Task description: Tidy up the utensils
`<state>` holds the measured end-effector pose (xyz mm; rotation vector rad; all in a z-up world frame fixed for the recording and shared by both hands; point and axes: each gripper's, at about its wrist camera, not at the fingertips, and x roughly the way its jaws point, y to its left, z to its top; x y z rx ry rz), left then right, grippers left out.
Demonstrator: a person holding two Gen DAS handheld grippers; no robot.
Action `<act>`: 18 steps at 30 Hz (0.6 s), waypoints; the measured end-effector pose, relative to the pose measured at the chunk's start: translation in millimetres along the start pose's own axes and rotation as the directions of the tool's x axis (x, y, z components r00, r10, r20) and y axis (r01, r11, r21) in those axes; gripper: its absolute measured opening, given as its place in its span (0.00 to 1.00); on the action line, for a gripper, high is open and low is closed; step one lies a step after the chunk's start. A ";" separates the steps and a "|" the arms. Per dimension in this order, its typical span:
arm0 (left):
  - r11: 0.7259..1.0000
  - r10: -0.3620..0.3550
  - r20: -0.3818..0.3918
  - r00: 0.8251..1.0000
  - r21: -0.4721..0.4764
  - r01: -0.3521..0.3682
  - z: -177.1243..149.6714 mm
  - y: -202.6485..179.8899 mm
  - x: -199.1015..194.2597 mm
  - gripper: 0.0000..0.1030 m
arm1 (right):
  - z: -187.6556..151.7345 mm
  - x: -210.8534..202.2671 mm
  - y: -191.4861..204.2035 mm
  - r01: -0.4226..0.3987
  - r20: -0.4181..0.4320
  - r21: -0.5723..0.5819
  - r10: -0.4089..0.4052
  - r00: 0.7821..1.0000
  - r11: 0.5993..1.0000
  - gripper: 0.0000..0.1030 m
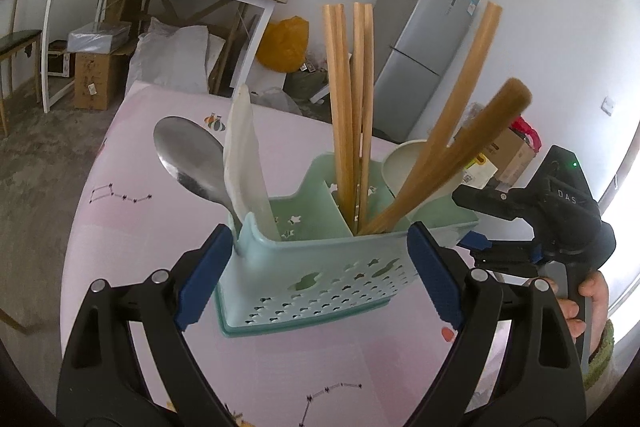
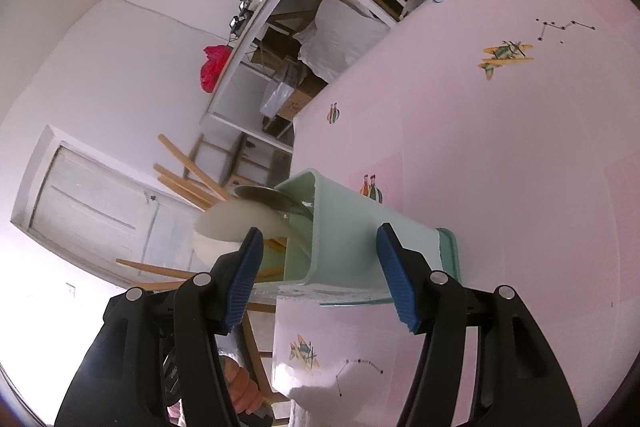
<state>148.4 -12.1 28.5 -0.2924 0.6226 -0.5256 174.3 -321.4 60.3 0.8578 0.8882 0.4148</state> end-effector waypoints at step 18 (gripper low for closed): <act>0.999 -0.021 0.005 1.000 -0.036 0.021 -5.6 11.1 -10.0 0.82 | -20.0 -11.3 1.5 0.004 0.025 0.055 -0.005 1.000 0.998 0.57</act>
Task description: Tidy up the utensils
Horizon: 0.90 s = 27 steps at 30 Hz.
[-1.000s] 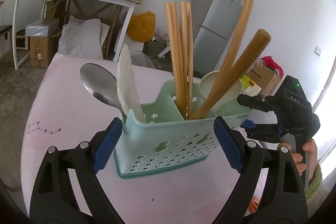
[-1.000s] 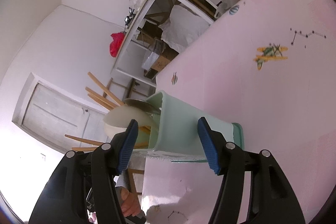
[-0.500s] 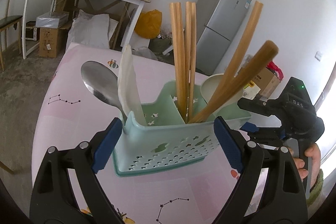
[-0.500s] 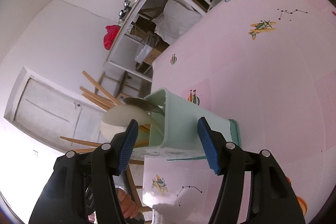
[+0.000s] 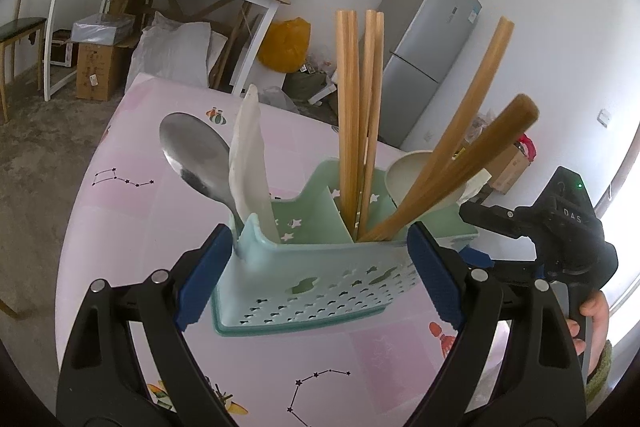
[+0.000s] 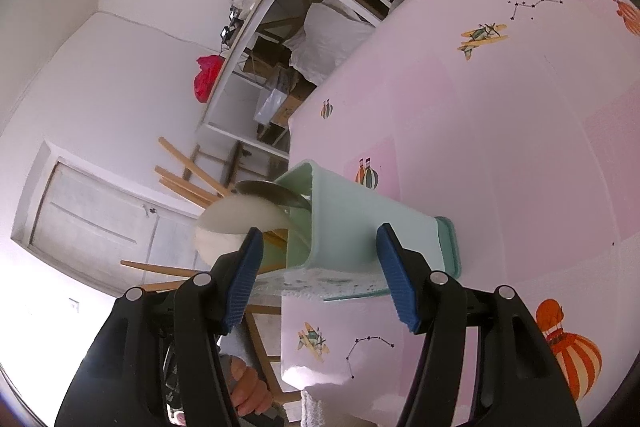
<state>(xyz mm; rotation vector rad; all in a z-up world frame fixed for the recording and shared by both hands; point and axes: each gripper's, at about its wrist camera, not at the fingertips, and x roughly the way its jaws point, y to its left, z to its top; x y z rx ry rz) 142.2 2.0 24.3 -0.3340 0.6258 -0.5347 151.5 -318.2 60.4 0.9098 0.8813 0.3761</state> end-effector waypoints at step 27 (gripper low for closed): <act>0.875 0.466 0.069 0.882 0.116 -0.471 -27.3 -40.6 -91.5 0.92 | -109.0 -42.8 84.3 0.595 0.371 -0.494 -0.466 0.803 0.633 0.90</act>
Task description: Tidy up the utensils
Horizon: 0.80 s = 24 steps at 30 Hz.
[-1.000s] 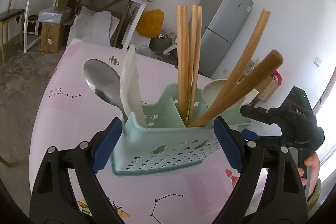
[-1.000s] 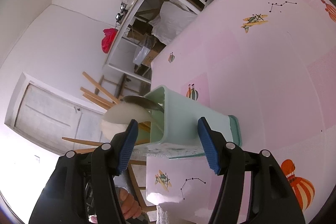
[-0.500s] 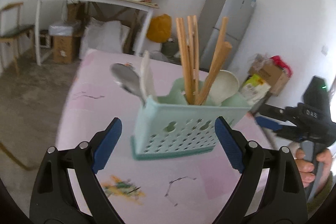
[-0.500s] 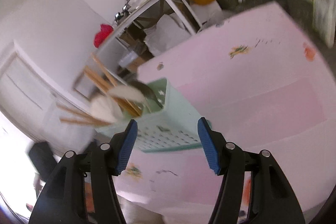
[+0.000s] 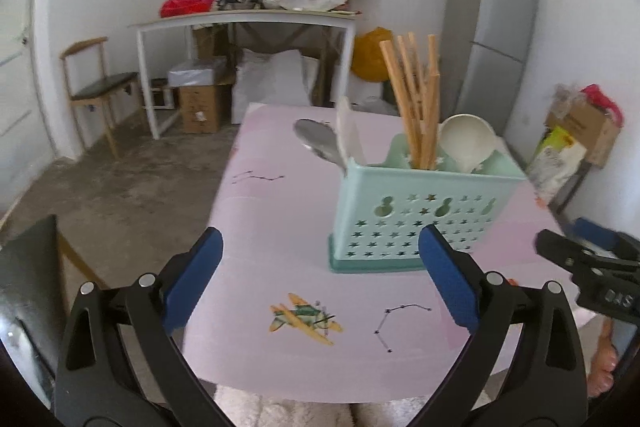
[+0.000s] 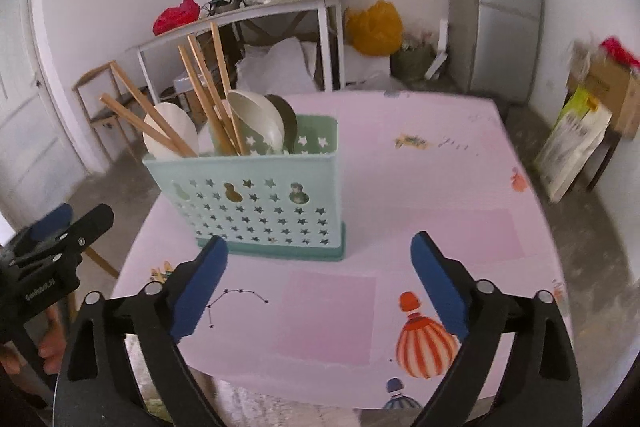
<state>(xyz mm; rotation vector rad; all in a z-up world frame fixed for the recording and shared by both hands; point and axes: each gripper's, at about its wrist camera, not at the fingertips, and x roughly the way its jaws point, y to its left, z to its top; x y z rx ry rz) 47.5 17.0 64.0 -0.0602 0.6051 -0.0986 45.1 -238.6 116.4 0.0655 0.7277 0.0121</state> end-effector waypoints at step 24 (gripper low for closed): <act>0.972 0.203 -0.016 0.979 0.127 -0.199 -0.2 -18.5 -26.1 0.92 | -7.1 -16.2 14.1 0.247 0.044 0.028 -0.248 0.968 0.969 0.94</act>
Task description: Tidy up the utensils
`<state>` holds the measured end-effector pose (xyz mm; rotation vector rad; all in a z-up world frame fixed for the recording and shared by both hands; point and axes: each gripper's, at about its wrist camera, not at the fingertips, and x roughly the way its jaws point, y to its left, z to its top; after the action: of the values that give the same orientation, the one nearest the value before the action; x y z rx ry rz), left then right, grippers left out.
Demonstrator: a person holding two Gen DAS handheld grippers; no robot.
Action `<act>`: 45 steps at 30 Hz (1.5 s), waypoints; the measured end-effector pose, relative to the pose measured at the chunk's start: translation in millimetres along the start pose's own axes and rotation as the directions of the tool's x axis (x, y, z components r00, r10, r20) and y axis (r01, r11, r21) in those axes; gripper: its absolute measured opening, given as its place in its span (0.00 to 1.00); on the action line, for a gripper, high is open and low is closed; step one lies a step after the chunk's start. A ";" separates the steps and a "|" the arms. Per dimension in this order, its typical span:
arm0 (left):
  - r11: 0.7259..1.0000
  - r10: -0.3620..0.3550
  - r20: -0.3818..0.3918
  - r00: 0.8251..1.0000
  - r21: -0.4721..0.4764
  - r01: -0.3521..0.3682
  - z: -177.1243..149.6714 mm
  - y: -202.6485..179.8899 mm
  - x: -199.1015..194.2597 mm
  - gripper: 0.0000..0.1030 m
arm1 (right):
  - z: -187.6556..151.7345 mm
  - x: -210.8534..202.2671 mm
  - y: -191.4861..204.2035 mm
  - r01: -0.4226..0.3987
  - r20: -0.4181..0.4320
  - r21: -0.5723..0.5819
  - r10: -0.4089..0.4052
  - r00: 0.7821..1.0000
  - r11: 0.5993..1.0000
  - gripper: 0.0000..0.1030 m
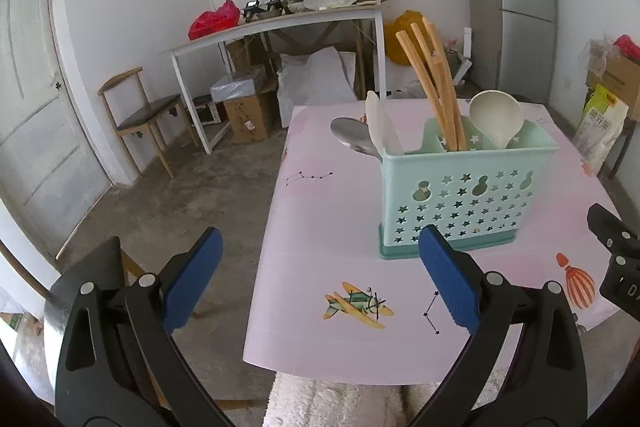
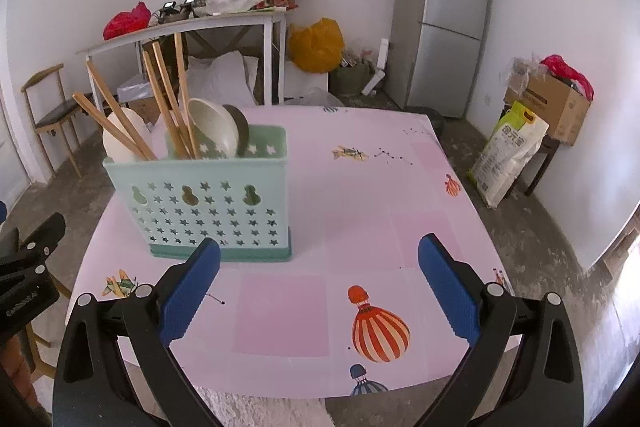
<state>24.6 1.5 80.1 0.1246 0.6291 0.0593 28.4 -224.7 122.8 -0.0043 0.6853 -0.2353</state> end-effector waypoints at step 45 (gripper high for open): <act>0.997 0.025 -0.110 0.994 -0.071 -0.033 -1.2 23.4 15.4 0.92 | -1.5 9.8 6.0 0.026 -0.055 -0.022 -0.028 0.998 0.999 0.94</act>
<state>36.0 26.2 73.3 0.0598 0.7334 0.1172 36.0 -220.9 115.1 -0.0278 0.7430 -0.2547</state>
